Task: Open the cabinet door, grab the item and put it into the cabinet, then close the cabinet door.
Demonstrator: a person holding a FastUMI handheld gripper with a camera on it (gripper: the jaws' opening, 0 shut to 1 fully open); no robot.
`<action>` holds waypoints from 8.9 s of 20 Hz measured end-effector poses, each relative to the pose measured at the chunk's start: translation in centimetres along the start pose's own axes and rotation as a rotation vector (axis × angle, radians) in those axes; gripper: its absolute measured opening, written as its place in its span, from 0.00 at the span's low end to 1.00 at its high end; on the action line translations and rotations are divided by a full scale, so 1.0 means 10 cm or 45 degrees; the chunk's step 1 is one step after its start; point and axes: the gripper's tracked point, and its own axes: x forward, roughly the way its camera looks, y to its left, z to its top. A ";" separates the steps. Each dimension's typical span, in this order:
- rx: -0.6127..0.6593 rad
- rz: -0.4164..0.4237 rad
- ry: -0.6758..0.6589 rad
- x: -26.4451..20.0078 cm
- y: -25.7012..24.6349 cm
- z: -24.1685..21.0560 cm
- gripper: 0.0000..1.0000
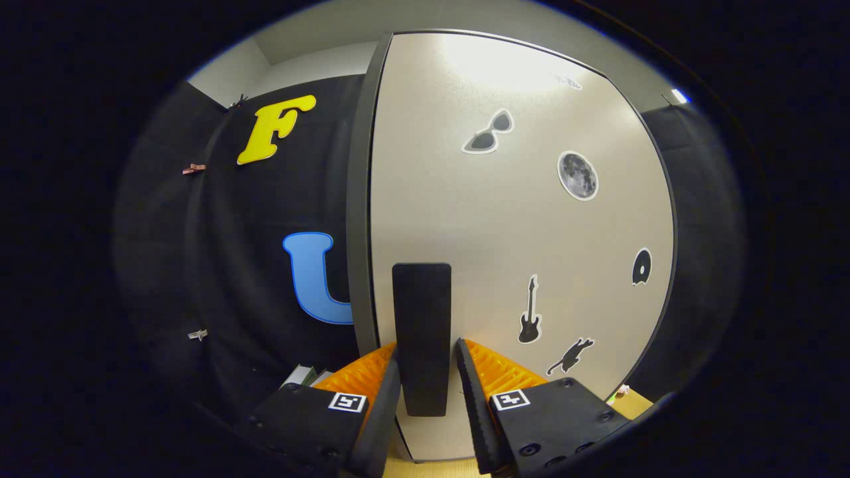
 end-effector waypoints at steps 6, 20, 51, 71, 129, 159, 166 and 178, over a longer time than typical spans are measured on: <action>-0.009 0.031 0.033 0.01 0.01 -0.08 0.20; 0.084 0.158 0.051 -1.19 -0.29 0.03 0.20; 0.029 -0.302 -0.046 -2.31 -2.58 0.21 0.08; -0.066 -0.085 0.095 -2.64 -1.67 -0.26 0.97; 0.094 0.035 0.454 -0.73 -1.11 -0.65 0.17; 0.030 -0.007 0.657 2.24 -0.95 -1.45 0.28; 0.099 -0.031 0.520 2.15 -0.99 -1.04 0.99; 0.098 -0.050 0.047 1.03 -1.02 0.44 0.99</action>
